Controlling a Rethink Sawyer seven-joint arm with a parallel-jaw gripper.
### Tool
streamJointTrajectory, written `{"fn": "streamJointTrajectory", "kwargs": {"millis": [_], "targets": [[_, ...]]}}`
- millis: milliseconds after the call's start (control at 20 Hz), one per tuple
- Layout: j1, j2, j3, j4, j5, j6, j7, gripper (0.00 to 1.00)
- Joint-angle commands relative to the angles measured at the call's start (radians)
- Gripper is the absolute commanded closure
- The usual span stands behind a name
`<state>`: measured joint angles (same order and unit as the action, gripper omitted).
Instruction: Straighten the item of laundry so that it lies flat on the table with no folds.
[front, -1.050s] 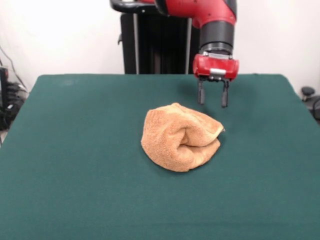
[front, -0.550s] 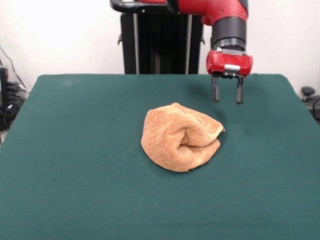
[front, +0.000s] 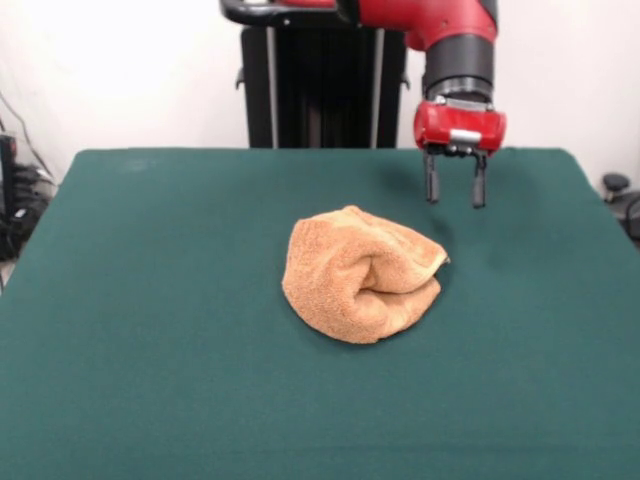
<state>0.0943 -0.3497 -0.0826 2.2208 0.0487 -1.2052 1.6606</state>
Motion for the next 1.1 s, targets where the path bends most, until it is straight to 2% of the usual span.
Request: {"fn": "streamJointTrajectory", "kwargs": {"millis": [50, 300, 500, 900, 1100], "targets": [[0.049, 0.015, -0.026, -0.097, 0.083, 0.060, 0.090, 0.00], [0.060, 0.016, -0.065, -0.102, 0.050, 0.069, 0.068, 0.00], [0.094, 0.056, -0.090, -0.130, 0.048, 0.055, 0.044, 0.00], [0.115, 0.120, -0.093, -0.202, -0.012, 0.059, 0.061, 0.00], [0.133, 0.149, -0.091, -0.244, 0.014, 0.077, 0.048, 0.00]]}}
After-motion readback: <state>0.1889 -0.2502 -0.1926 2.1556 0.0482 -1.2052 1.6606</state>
